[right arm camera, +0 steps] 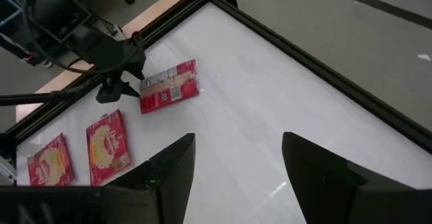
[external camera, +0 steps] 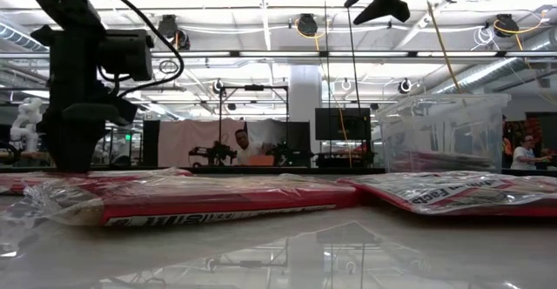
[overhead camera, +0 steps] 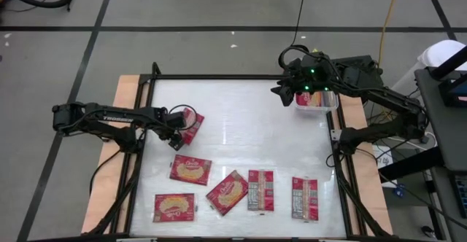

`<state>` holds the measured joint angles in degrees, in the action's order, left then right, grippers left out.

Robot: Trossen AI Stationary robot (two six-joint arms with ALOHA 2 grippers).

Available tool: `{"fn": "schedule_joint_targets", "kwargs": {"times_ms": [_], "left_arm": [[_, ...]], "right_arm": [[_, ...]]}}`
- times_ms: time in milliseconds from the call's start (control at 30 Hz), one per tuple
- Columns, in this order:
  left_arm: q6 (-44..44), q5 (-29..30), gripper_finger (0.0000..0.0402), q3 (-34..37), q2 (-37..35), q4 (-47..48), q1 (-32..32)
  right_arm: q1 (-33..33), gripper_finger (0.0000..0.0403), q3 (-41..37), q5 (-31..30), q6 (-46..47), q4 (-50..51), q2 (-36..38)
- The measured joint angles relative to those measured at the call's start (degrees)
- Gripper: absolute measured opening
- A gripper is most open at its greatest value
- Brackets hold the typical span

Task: Sort popcorn bags into baskets
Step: Put the red popcorn bag into the transparent container

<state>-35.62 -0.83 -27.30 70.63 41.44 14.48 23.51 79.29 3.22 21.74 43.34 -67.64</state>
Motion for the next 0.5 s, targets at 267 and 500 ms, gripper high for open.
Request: {"fn": "schedule_joint_targets", "kwargs": {"times_ms": [267,500], "left_arm": [[8.8,2.3,0.0094,0.1,0.1,-2.8,0.0],[9.9,3.8,0.001,-5.1,-0.2,-8.3,0.2]], "right_arm": [[0.0,0.0212,0.0,-0.1,-0.1,-4.7,-0.4],[-0.1,0.0212,0.0,0.0,0.0,-8.1,-2.2]]}}
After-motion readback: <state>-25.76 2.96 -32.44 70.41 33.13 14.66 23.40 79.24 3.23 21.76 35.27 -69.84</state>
